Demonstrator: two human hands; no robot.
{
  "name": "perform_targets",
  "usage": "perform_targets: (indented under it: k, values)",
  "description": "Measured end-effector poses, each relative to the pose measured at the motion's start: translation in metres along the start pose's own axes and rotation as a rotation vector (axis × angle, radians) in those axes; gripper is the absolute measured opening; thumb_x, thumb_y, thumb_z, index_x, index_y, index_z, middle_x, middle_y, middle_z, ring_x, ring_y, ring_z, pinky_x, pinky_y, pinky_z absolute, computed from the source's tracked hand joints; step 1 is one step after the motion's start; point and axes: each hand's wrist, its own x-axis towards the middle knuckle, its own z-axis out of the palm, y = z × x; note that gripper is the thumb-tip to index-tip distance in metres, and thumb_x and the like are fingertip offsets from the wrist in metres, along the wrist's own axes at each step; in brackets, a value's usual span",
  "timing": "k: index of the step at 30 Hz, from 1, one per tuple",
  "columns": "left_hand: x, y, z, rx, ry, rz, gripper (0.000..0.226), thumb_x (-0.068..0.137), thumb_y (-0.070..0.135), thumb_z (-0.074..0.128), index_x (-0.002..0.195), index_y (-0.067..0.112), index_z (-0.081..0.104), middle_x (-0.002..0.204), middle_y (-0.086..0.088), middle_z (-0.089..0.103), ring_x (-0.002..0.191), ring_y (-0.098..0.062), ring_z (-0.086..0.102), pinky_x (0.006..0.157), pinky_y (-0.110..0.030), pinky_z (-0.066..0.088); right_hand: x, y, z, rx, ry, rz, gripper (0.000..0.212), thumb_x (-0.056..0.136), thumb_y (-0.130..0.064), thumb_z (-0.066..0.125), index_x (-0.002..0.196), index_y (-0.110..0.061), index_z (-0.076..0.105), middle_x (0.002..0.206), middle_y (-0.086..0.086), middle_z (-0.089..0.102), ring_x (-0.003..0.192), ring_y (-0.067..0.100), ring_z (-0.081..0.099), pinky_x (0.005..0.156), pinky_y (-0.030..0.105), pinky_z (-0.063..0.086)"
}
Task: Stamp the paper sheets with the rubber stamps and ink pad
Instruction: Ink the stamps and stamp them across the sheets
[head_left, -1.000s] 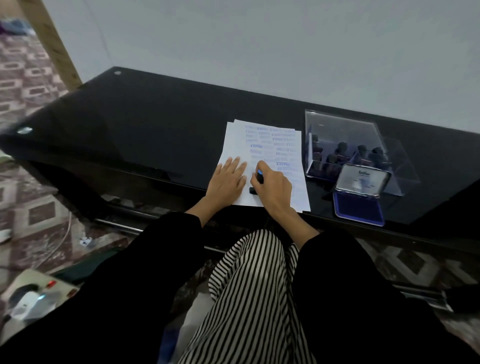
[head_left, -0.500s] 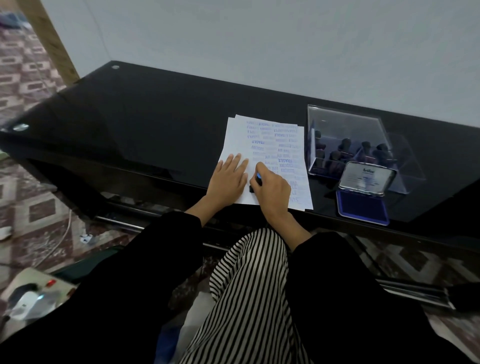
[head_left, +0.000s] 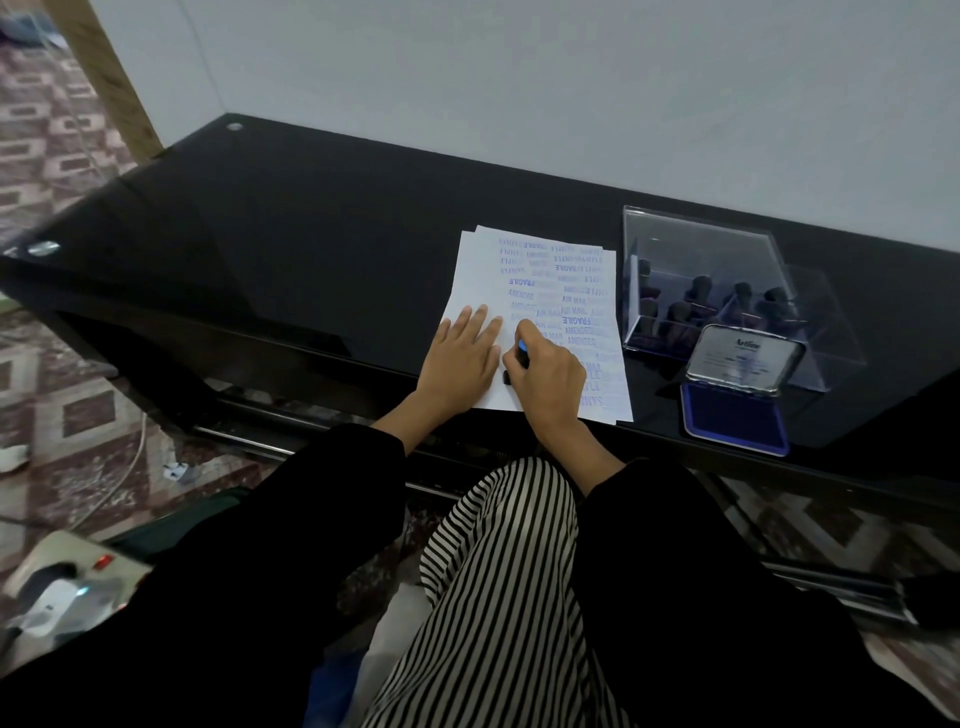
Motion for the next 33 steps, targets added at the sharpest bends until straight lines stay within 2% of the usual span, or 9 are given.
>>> perform_targets:
  k: [5,8,17,19,22,24,27,30,33]
  values:
    - [0.0,0.0,0.0,-0.001,0.001,-0.001,0.049,0.102,0.028,0.019,0.149,0.013,0.013,0.158,-0.008,0.006,0.146,-0.022,0.003,0.118,-0.038,0.004,-0.003,0.001,0.0,-0.006,0.011,-0.022,0.029,0.064,-0.009,0.078,0.063,-0.01,0.049,0.041,-0.002,0.035,0.038,0.01,0.024,0.037,0.014,0.01]
    - [0.0,0.001,-0.001,0.008,-0.006,-0.003,0.049,0.102,0.027,0.02,0.149,0.012,0.013,0.158,-0.008,0.006,0.146,-0.023,0.003,0.118,-0.039,0.004,-0.007,0.003,-0.001,-0.008,0.026,-0.035,0.028,0.065,-0.006,0.076,0.062,-0.009,0.048,0.041,0.001,0.043,0.039,0.01,0.025,0.038,0.017,0.019]
    - [0.0,0.002,-0.001,0.041,-0.01,-0.011,0.049,0.102,0.026,0.019,0.149,0.013,0.011,0.158,-0.007,0.005,0.146,-0.022,0.003,0.118,-0.038,0.005,-0.006,0.001,-0.004,-0.025,0.002,-0.063,0.033,0.062,-0.006,0.079,0.062,-0.01,0.047,0.048,-0.006,0.026,0.039,0.011,0.023,0.038,0.017,0.018]
    - [0.0,0.002,-0.001,0.05,-0.01,-0.011,0.049,0.102,0.027,0.019,0.149,0.013,0.01,0.158,-0.007,0.005,0.146,-0.022,0.002,0.118,-0.038,0.005,-0.004,0.0,-0.005,-0.016,-0.017,-0.05,0.033,0.062,-0.006,0.079,0.061,-0.01,0.047,0.048,-0.008,0.025,0.038,0.01,0.023,0.036,0.018,0.014]
    - [0.0,0.002,-0.002,0.05,-0.022,-0.004,0.049,0.103,0.027,0.019,0.149,0.013,0.01,0.158,-0.008,0.004,0.146,-0.023,0.002,0.118,-0.039,0.005,-0.001,-0.003,-0.008,0.004,-0.061,-0.021,0.033,0.061,-0.007,0.08,0.061,-0.01,0.047,0.046,-0.008,0.024,0.037,0.011,0.021,0.038,0.012,0.004]
    - [0.0,0.003,-0.002,0.052,-0.028,-0.006,0.049,0.103,0.027,0.018,0.149,0.013,0.01,0.158,-0.008,0.004,0.146,-0.023,0.001,0.118,-0.039,0.005,0.0,-0.003,-0.01,0.021,-0.088,-0.011,0.032,0.061,-0.007,0.08,0.062,-0.01,0.048,0.046,-0.008,0.024,0.036,0.011,0.022,0.04,0.009,0.004]
    - [0.0,0.002,-0.003,0.055,-0.038,-0.009,0.05,0.103,0.028,0.018,0.149,0.013,0.009,0.158,-0.007,0.003,0.146,-0.022,0.001,0.118,-0.039,0.004,0.001,-0.002,-0.01,0.031,-0.089,-0.017,0.028,0.065,-0.008,0.077,0.066,-0.01,0.049,0.046,-0.007,0.027,0.036,0.012,0.025,0.037,0.013,0.007]
    - [0.0,0.003,-0.004,0.034,-0.041,-0.01,0.05,0.102,0.028,0.02,0.149,0.013,0.011,0.158,-0.007,0.005,0.146,-0.023,0.002,0.118,-0.039,0.005,0.008,-0.001,-0.013,-0.027,-0.241,0.023,0.015,0.084,-0.016,0.062,0.08,-0.012,0.047,0.054,0.0,0.041,0.047,0.019,0.04,0.042,0.024,0.022]
    - [0.0,0.004,-0.009,0.031,-0.047,-0.008,0.05,0.102,0.028,0.024,0.148,0.012,0.015,0.157,-0.009,0.01,0.146,-0.024,0.007,0.117,-0.039,0.009,0.014,0.002,-0.02,-0.062,-0.365,0.054,0.016,0.091,-0.022,0.049,0.083,-0.016,0.036,0.063,0.003,0.048,0.058,0.022,0.045,0.045,0.028,0.024]
